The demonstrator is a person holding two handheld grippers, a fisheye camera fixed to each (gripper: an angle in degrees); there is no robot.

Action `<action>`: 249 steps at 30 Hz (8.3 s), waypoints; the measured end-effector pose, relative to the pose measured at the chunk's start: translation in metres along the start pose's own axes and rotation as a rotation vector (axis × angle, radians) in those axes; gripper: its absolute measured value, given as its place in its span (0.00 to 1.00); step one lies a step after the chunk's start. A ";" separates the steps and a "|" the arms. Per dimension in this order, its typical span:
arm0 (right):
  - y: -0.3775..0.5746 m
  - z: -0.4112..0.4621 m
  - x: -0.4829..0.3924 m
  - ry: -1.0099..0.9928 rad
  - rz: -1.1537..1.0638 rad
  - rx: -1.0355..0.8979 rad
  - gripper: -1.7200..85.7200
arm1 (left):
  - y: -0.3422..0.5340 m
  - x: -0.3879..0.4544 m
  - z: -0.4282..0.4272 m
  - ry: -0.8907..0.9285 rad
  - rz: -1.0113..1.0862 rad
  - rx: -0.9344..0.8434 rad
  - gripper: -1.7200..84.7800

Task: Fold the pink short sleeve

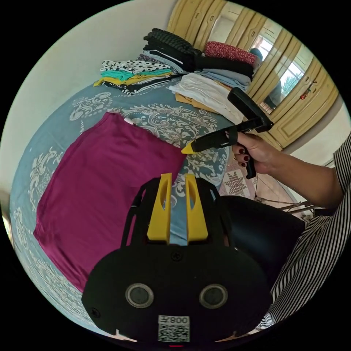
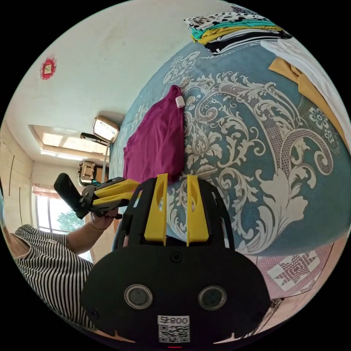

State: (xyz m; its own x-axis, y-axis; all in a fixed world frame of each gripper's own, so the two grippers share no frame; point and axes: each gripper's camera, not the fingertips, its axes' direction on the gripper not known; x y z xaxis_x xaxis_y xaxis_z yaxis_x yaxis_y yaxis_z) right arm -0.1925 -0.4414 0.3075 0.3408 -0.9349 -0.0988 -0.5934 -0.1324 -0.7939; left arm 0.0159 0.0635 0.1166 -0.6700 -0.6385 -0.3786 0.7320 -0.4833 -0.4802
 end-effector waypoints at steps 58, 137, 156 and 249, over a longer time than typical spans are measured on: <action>-0.235 0.175 -0.194 -0.344 -0.136 -0.054 0.04 | 0.241 -0.157 -0.103 0.106 -0.512 0.423 0.04; 0.029 0.350 -0.333 -0.069 -0.353 -0.437 0.09 | 0.219 -0.054 -0.064 -0.195 -0.259 -0.077 0.08; 0.002 0.375 -0.226 -0.411 -0.027 -0.477 0.12 | 0.223 -0.037 -0.064 -0.266 -0.234 -0.050 0.04; 0.329 -0.271 -0.005 -0.721 -0.200 0.236 0.04 | 0.139 0.016 -0.138 0.717 -0.541 0.560 0.05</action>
State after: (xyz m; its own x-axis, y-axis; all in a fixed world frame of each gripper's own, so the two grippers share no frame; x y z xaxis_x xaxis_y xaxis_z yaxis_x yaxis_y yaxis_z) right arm -0.5873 -0.5699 0.2096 0.8619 -0.4458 -0.2417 -0.3278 -0.1262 -0.9363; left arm 0.0897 0.0684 -0.0658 -0.7063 0.1590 -0.6899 0.1444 -0.9216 -0.3603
